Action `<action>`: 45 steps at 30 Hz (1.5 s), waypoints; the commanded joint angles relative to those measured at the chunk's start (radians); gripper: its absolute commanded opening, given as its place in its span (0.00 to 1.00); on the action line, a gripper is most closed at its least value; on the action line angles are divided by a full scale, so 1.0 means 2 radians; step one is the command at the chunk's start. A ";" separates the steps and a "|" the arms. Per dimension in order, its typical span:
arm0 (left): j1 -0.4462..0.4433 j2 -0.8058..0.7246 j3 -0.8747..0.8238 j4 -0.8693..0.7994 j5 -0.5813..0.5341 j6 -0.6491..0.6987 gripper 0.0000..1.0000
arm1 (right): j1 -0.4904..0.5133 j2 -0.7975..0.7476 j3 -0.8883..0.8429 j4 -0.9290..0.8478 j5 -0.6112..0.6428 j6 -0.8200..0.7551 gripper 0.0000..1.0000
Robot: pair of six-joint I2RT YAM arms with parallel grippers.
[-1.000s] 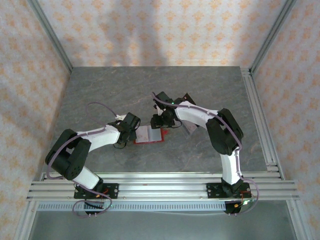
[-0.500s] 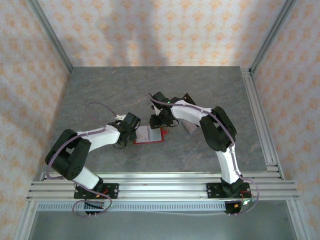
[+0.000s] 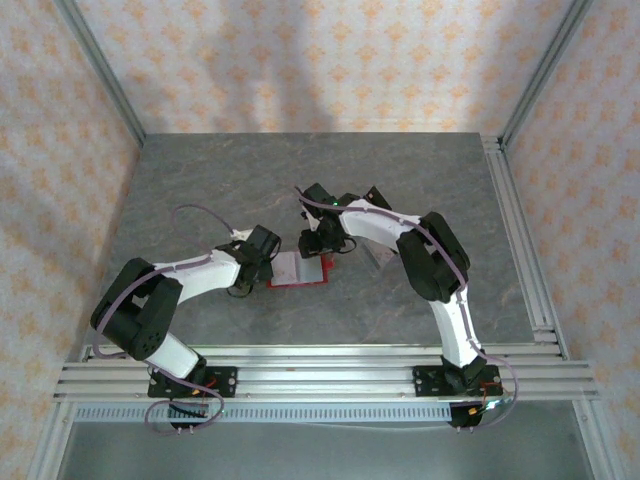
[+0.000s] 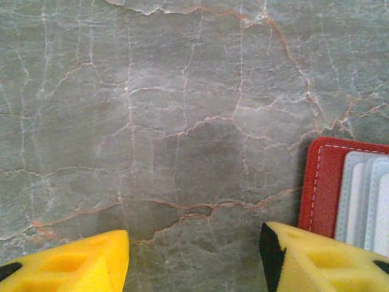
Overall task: Put the credit cards into the card holder
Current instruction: Flip over the card slot in the card holder.
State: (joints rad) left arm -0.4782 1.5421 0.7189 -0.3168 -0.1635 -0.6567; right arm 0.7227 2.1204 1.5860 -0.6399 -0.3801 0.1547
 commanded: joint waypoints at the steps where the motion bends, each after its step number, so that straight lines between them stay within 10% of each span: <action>1: -0.004 0.013 -0.004 0.009 0.001 -0.002 0.60 | 0.011 -0.002 0.000 -0.015 0.014 -0.010 0.45; 45: -0.005 0.011 -0.004 0.009 0.000 -0.002 0.60 | 0.037 0.013 0.010 -0.038 0.076 -0.028 0.46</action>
State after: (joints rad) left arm -0.4782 1.5429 0.7189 -0.3164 -0.1638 -0.6567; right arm 0.7940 2.1258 1.6192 -0.6960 -0.2504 0.1066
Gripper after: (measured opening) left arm 0.596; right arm 0.462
